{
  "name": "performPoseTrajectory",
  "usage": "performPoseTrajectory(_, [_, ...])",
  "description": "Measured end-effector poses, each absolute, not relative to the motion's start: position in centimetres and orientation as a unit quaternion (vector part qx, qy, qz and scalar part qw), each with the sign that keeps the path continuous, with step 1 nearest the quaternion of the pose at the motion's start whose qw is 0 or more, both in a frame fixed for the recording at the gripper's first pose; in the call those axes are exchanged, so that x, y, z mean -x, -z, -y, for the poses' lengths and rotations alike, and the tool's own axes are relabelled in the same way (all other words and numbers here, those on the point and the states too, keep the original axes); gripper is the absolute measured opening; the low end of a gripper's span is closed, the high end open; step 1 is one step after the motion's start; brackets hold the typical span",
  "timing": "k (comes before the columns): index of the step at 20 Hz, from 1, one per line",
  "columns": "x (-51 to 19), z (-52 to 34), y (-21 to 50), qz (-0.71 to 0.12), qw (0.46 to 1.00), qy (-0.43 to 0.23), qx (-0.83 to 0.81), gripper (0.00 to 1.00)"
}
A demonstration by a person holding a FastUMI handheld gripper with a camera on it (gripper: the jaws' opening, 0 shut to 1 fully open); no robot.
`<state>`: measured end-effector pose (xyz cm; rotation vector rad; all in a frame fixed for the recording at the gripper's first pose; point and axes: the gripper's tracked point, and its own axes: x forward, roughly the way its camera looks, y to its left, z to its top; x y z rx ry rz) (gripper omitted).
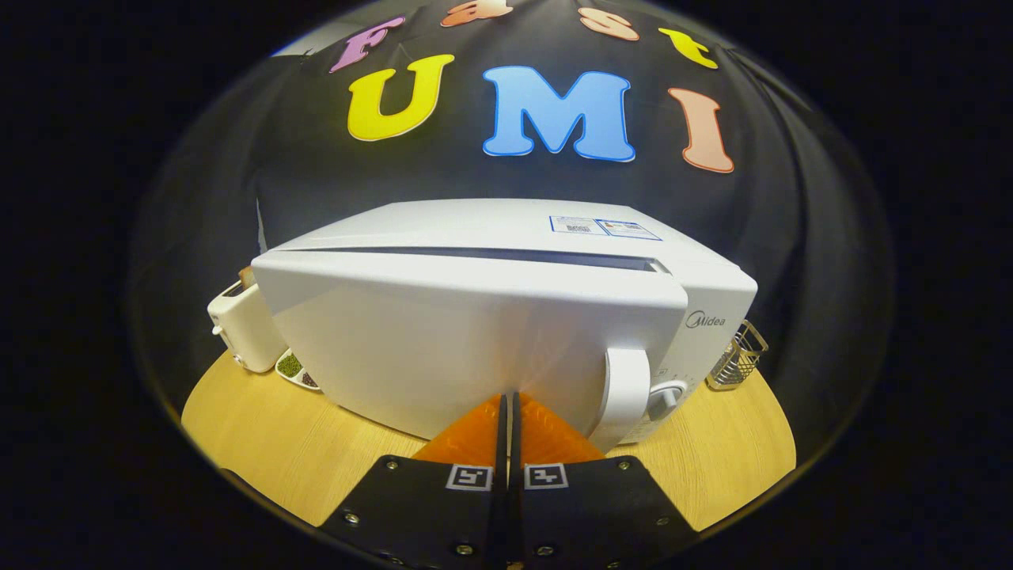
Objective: Open the microwave, put the food inside, and close the microwave door.
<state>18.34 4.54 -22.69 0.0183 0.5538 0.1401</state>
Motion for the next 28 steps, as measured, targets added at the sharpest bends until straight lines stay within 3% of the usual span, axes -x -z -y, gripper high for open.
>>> performPoseTrajectory(15, [-19.1, -4.9, 22.5, -0.258, 0.964, -0.057, -0.008, 0.02])
performPoseTrajectory(28, [-7.2, -5.5, 11.0, -0.140, 0.988, -0.062, -0.004, 0.02])
